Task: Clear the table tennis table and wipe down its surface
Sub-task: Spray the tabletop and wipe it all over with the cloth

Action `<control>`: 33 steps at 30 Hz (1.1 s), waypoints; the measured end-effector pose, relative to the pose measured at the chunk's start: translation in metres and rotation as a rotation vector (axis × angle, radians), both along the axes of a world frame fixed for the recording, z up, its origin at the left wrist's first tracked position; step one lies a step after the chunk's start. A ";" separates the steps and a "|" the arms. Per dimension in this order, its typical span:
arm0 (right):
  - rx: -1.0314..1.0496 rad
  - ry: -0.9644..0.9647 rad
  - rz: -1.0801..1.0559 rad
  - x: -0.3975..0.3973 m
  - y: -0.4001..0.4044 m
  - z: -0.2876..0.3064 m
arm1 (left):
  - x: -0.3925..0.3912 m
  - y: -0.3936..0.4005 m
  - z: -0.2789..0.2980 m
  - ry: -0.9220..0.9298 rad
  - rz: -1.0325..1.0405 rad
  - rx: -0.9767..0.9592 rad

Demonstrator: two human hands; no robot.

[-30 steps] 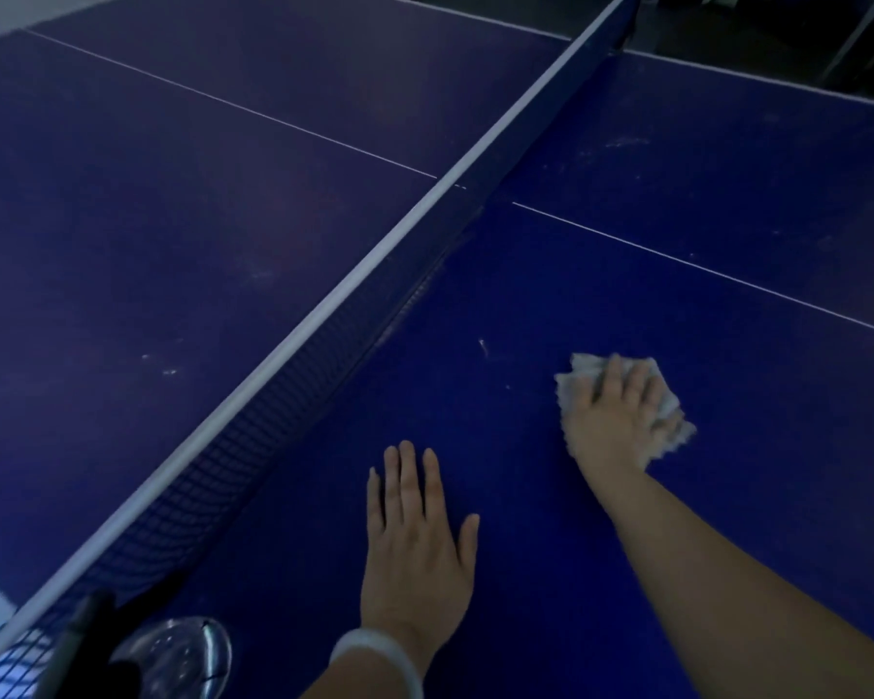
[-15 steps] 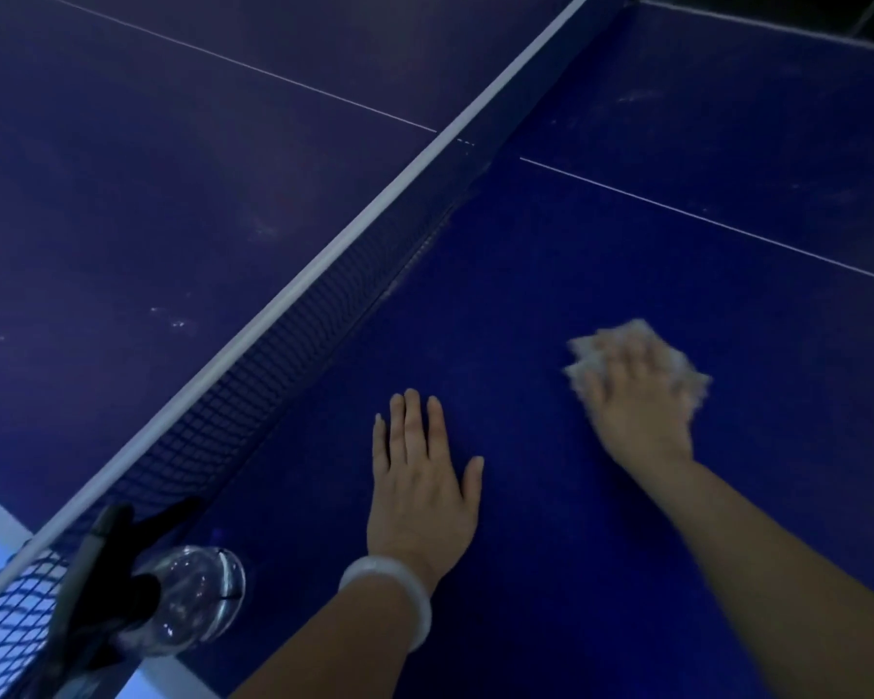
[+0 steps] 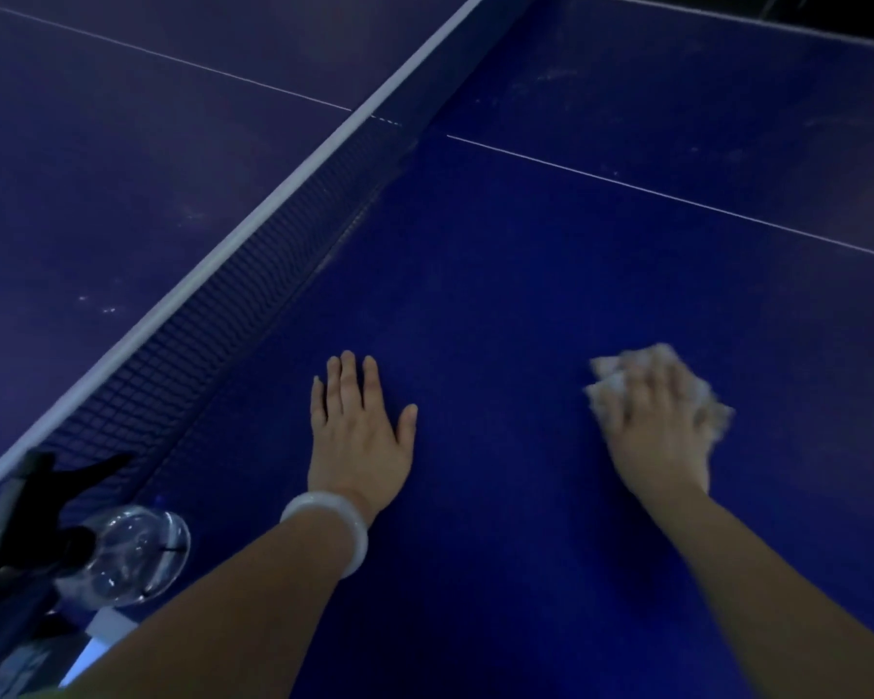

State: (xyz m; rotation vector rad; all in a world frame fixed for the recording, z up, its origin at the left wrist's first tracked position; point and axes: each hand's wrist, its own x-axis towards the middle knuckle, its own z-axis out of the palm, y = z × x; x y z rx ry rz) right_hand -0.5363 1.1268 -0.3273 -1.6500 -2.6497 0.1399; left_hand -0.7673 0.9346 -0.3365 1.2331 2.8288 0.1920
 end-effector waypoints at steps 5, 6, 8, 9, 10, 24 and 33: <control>0.015 -0.047 -0.078 -0.012 -0.061 0.007 | 0.000 -0.001 0.000 -0.012 0.000 0.011; 0.035 -0.064 0.123 -0.014 -0.083 0.003 | 0.000 -0.001 0.000 -0.013 0.002 0.011; 0.038 -0.082 0.448 0.003 -0.112 -0.004 | 0.001 -0.001 0.001 -0.013 0.003 0.016; 0.044 -0.085 0.531 0.018 -0.109 -0.003 | 0.001 -0.001 0.001 -0.015 0.003 0.019; 0.094 -0.099 0.574 0.035 -0.101 -0.003 | 0.001 -0.001 0.001 -0.019 0.001 0.016; -0.055 -0.013 -0.175 0.019 -0.175 -0.002 | -0.008 -0.008 0.006 -0.187 -0.068 0.133; -0.088 -0.003 -0.180 0.017 -0.174 0.000 | 0.129 -0.068 0.009 -0.161 -0.502 0.094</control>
